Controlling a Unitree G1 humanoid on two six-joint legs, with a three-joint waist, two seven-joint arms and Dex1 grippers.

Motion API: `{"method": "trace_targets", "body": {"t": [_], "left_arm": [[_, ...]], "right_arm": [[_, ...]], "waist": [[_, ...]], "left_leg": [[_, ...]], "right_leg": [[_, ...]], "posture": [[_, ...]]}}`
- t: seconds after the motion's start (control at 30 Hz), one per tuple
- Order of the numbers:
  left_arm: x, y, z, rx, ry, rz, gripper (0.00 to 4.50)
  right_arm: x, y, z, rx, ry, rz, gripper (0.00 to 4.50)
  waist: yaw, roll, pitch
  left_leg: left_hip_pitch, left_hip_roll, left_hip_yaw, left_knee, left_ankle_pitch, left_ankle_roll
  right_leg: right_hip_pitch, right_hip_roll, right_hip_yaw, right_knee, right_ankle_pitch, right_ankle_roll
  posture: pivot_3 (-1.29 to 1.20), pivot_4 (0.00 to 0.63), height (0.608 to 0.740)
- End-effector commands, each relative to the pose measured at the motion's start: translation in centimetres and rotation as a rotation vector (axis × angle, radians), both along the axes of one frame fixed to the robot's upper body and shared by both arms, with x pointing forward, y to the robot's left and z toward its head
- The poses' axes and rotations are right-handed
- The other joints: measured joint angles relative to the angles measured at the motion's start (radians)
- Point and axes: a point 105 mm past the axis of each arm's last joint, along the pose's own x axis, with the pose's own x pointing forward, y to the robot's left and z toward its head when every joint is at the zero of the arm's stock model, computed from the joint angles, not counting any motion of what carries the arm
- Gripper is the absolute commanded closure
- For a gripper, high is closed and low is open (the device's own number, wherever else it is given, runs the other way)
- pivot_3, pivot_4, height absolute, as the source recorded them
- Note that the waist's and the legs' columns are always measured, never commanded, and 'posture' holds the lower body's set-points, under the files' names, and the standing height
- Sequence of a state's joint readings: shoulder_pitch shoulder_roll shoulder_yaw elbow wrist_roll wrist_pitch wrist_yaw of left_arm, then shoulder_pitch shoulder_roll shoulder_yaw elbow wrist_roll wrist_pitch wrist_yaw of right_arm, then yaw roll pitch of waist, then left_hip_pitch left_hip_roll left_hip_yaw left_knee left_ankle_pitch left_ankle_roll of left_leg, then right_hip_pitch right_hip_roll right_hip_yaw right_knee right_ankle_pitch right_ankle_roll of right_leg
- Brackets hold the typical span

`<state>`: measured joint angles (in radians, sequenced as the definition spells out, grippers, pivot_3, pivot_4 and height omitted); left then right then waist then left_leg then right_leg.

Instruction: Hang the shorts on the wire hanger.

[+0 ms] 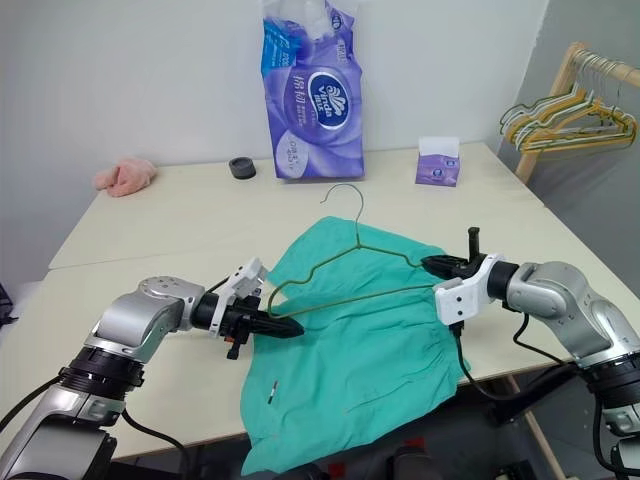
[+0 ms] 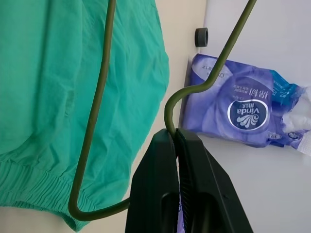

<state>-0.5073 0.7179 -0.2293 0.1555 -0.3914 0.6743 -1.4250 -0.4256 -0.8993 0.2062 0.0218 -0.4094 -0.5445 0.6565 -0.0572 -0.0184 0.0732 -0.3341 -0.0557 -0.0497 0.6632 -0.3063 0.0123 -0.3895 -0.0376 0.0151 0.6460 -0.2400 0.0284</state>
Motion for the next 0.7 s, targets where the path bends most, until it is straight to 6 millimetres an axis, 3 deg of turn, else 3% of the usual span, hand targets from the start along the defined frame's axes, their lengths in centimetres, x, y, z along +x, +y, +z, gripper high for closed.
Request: {"method": "trace_targets", "body": {"t": [0.03,0.4,0.5,0.7], "left_arm": [[0.1,-0.9,1.3,-0.045,-0.054,-0.023,4.47],[0.5,-1.3,1.5,-0.06,-0.062,0.02,4.47],[0.5,-1.3,1.6,-0.049,-0.074,0.006,3.82],[0.6,-1.0,2.6,-0.074,-0.081,0.001,2.05]], "right_arm": [[-0.6,1.0,1.0,-0.002,-0.032,0.065,4.5],[-0.8,1.1,1.0,-0.011,-0.032,0.08,4.5],[-0.9,1.0,0.8,-0.013,-0.027,0.08,4.5],[-1.0,1.0,0.6,-0.023,-0.02,0.085,4.5]], "waist": [[0.0,0.0,0.0],[0.0,0.0,0.0],[0.0,0.0,0.0],[0.0,0.0,0.0]], "left_leg": [[0.0,0.0,0.0,0.0,0.0,0.0],[0.0,0.0,0.0,0.0,0.0,0.0],[0.0,0.0,0.0,0.0,0.0,0.0],[0.0,0.0,0.0,0.0,0.0,0.0]], "right_leg": [[0.0,0.0,0.0,0.0,0.0,0.0],[0.0,0.0,0.0,0.0,0.0,0.0],[0.0,0.0,0.0,0.0,0.0,0.0],[0.0,0.0,0.0,0.0,0.0,0.0]], "posture": [[-0.11,0.029,0.74],[-0.11,0.028,0.74],[-0.11,0.028,0.74],[-0.11,0.03,0.74]]}}
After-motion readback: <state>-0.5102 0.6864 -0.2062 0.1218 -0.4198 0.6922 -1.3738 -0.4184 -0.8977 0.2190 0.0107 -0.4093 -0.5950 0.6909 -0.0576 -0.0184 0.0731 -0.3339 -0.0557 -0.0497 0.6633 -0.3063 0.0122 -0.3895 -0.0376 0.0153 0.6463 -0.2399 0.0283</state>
